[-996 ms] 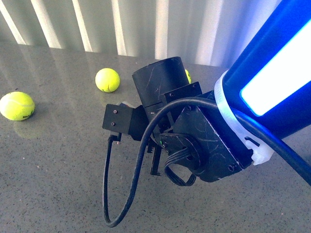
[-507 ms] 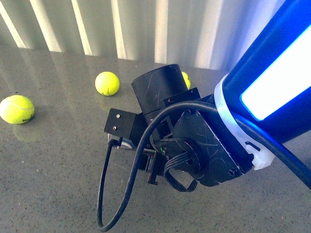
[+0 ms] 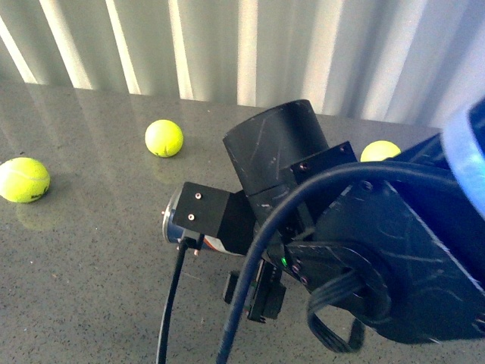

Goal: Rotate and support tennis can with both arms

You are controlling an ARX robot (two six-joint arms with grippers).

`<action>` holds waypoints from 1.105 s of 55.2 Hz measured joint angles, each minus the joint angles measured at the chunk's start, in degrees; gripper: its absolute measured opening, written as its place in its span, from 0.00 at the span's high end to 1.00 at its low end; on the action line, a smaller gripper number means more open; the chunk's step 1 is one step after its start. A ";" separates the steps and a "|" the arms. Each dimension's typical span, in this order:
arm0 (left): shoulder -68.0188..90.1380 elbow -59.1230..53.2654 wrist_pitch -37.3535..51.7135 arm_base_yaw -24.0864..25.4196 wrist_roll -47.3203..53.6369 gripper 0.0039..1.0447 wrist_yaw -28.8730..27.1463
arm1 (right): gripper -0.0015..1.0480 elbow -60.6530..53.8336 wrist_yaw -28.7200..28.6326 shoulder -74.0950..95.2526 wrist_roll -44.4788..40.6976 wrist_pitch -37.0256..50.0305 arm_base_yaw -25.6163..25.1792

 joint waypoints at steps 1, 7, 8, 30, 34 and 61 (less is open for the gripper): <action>0.00 0.00 0.00 -0.02 0.00 0.06 0.00 | 0.07 -0.20 0.00 -0.28 0.00 0.02 -0.11; 0.00 0.00 0.00 -0.02 0.00 0.06 0.00 | 0.07 -4.22 0.00 -3.15 0.28 0.26 -1.73; 0.00 0.00 0.00 -0.02 0.00 0.06 0.00 | 0.07 -4.61 0.02 -3.45 0.31 0.31 -1.95; 0.00 0.00 0.00 -0.02 0.00 0.06 0.00 | 0.07 -24.52 0.42 -22.51 7.91 7.26 -17.51; 0.00 0.00 0.00 -0.02 0.00 0.06 0.00 | 0.07 -28.09 3.58 -27.10 8.24 11.04 -23.26; 0.00 0.00 0.00 -0.02 0.00 0.06 -0.02 | 0.19 -40.37 -10.51 -72.11 32.00 21.84 -43.58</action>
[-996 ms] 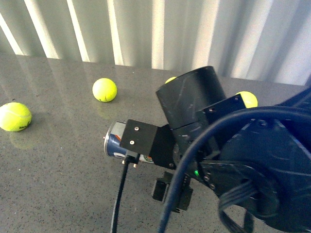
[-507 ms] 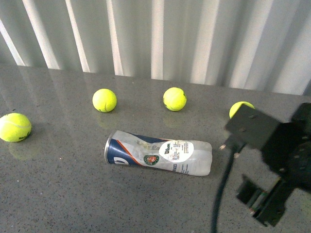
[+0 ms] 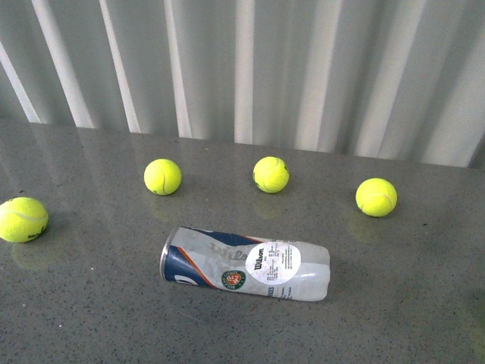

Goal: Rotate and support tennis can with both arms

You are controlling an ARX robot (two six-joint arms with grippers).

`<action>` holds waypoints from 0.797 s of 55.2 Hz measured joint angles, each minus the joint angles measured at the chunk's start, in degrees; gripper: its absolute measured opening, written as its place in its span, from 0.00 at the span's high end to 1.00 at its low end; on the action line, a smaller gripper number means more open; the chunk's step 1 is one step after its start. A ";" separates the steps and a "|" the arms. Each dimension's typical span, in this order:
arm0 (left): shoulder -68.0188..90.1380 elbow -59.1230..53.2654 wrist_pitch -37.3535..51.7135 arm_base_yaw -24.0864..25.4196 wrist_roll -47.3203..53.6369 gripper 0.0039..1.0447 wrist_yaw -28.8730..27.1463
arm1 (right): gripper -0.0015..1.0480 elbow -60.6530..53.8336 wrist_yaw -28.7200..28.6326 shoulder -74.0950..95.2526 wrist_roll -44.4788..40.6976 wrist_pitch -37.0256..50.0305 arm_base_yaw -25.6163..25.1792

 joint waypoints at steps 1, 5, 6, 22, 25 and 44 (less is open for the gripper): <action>0.00 0.00 0.00 0.00 0.00 0.06 0.02 | 0.22 -0.22 -2.56 -2.27 2.43 -3.96 0.52; 0.00 0.00 0.00 0.00 0.00 0.06 0.04 | 0.39 -3.65 -3.23 -10.60 10.60 -15.87 6.08; 0.00 0.00 0.00 0.00 0.00 0.06 0.02 | 0.44 -4.68 -3.45 -11.91 12.09 -16.61 6.91; -0.02 0.00 0.00 0.02 0.00 0.06 0.02 | 0.95 -9.53 -2.95 -19.85 15.74 -19.41 7.32; -0.02 0.00 0.00 0.00 0.00 0.06 0.00 | 0.97 -10.12 -2.99 -21.03 15.80 -20.09 7.32; -0.02 0.00 0.00 0.00 0.00 0.06 0.00 | 0.97 -12.81 -2.97 -29.07 15.98 -25.33 7.37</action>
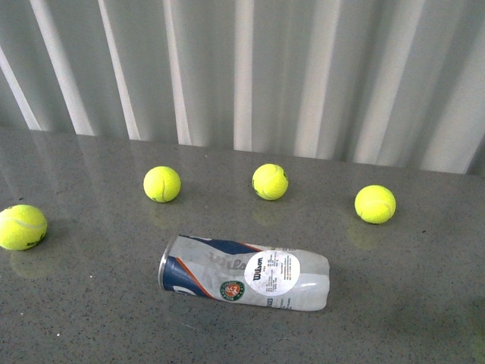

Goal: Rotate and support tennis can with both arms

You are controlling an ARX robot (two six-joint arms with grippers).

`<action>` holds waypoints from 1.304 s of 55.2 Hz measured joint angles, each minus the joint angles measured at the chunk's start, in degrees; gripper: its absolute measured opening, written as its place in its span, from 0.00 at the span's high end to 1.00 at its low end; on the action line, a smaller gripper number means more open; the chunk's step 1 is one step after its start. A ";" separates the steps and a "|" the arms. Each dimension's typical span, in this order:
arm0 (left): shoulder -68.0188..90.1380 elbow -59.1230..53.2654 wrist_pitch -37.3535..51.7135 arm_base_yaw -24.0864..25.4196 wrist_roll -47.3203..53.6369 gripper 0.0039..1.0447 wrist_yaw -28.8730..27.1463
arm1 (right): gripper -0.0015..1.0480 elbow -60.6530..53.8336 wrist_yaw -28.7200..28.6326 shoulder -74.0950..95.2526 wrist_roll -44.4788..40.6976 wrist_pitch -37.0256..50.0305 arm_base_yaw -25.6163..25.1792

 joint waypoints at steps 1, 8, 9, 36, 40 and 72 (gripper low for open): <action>0.00 0.00 0.00 0.00 0.00 0.06 0.00 | 0.97 -0.11 0.00 -0.44 0.00 -0.33 0.00; 0.00 0.00 0.00 0.00 0.00 0.06 0.00 | 0.97 -1.97 -0.02 -2.51 0.02 -0.02 0.00; 0.00 0.00 0.00 0.00 0.00 0.06 0.00 | 0.97 -2.08 0.00 -2.86 0.00 -0.33 0.00; 0.00 0.00 0.00 0.00 0.00 0.06 0.00 | 0.97 -2.08 0.00 -11.32 0.09 -8.46 0.00; 0.00 0.00 0.00 0.00 0.00 0.06 0.00 | 0.97 -2.08 0.00 -12.26 0.11 -9.44 0.00; -0.07 0.00 0.00 0.00 0.00 0.06 0.00 | 0.67 -2.03 -0.02 -21.90 0.13 -19.52 0.00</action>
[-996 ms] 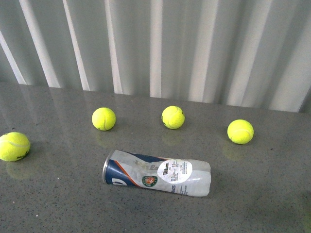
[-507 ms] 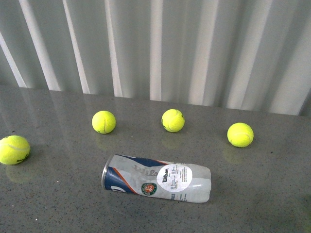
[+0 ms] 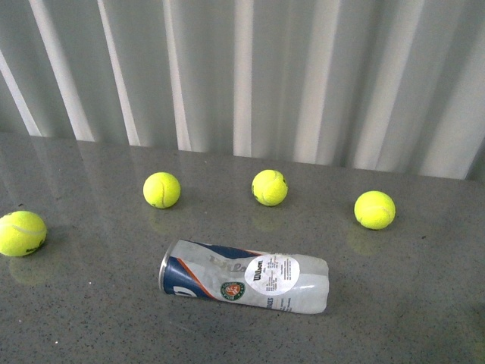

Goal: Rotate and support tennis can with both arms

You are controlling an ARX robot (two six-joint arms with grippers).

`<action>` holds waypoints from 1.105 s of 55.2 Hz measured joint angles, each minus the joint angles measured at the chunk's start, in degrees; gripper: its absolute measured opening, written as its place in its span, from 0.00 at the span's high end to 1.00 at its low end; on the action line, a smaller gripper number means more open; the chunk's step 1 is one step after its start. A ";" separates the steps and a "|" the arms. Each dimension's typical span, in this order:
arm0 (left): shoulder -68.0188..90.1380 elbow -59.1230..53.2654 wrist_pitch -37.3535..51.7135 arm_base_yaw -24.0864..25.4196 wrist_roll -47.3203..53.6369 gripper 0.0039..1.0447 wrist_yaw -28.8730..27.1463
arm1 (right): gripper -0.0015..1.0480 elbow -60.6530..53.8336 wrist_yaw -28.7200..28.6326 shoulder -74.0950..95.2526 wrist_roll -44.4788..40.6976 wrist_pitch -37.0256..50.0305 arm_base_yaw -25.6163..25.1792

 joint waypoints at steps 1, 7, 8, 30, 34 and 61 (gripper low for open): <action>0.00 0.00 0.00 0.00 0.00 0.06 0.00 | 0.63 0.00 0.00 0.00 0.00 0.00 0.00; 0.02 0.00 -0.04 0.02 -0.02 0.06 0.00 | 0.46 0.00 0.00 -0.04 0.00 0.00 0.00; 0.31 0.11 -0.35 0.09 0.04 0.06 0.50 | 0.43 0.00 0.00 -0.04 0.00 0.00 0.00; 36.83 24.02 -3.34 -4.61 6.16 0.06 7.56 | 0.07 0.00 -0.02 -0.07 0.04 -0.02 0.04; 46.40 28.28 1.92 -4.48 6.05 0.06 8.68 | 0.07 0.00 0.00 -0.07 0.04 -0.02 0.04; 93.26 42.82 15.87 -4.39 6.10 0.06 4.48 | 0.07 0.00 0.00 -0.07 0.04 -0.02 0.04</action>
